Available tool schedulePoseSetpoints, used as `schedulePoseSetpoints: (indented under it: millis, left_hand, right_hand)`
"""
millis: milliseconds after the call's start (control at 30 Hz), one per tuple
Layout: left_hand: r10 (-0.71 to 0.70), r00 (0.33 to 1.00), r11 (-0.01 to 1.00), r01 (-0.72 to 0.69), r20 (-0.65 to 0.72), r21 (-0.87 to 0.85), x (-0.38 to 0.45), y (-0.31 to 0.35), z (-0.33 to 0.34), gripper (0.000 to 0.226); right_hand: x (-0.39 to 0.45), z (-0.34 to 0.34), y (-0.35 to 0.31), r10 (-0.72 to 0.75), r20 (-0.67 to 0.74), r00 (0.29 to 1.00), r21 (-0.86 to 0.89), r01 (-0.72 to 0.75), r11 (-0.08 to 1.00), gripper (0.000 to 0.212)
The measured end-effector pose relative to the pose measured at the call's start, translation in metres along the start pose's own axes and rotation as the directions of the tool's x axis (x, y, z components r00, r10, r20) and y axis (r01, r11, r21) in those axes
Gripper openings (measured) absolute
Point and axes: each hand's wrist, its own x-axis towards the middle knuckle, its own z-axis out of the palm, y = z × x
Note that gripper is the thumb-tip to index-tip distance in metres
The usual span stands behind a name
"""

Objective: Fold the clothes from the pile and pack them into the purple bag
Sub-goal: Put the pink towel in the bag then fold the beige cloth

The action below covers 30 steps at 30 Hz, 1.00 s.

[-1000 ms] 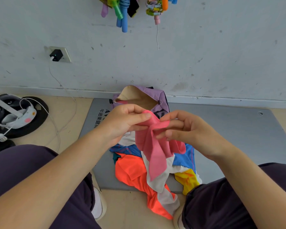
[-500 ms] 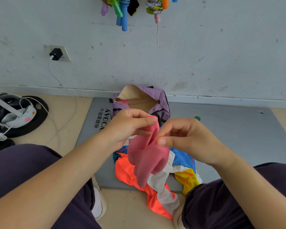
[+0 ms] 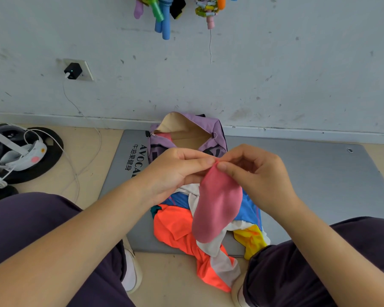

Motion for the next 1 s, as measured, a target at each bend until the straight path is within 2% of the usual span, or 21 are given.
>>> schedulePoseSetpoints:
  millis: [167, 267, 400, 567, 700, 900, 1000]
  left_hand:
    - [0.033, 0.999, 0.999, -0.033, 0.005, 0.011, -0.001, 0.001, 0.001, 0.026]
    - [0.054, 0.999, 0.998, -0.054, -0.001, 0.021, -0.003, 0.001, 0.003, 0.025]
    - [0.09, 0.995, 0.99, -0.084, -0.049, 0.117, -0.004, 0.0, 0.003, 0.031]
    - [0.175, 0.984, 0.944, -0.159, -0.029, 0.288, -0.008, 0.007, 0.0, 0.013]
    - [0.265, 0.963, 0.858, -0.256, 0.042, 0.445, -0.011, 0.018, -0.009, 0.009]
    - [0.267, 0.956, 0.842, -0.292, 0.12, 0.454, -0.014, 0.023, -0.017, 0.01]
    - [0.272, 0.954, 0.857, -0.298, 0.124, 0.42, -0.013, 0.022, -0.018, 0.012]
  right_hand:
    - [0.003, -0.002, 0.004, 0.024, -0.045, 0.999, -0.005, -0.024, 1.0, 0.01]
    - [0.003, -0.001, 0.006, 0.048, -0.043, 0.998, 0.04, -0.046, 0.998, 0.01]
    - [0.001, 0.001, 0.004, 0.086, -0.02, 0.996, 0.145, -0.082, 0.986, 0.009]
    - [0.004, -0.008, 0.003, 0.134, 0.187, 0.973, 0.207, -0.173, 0.963, 0.028]
    - [0.005, -0.015, 0.006, 0.145, 0.383, 0.912, 0.168, -0.223, 0.96, 0.023]
    - [0.006, -0.012, 0.009, 0.164, 0.432, 0.887, 0.103, -0.229, 0.968, 0.031]
    - [0.007, -0.013, 0.009, 0.179, 0.471, 0.864, 0.018, -0.213, 0.977, 0.028]
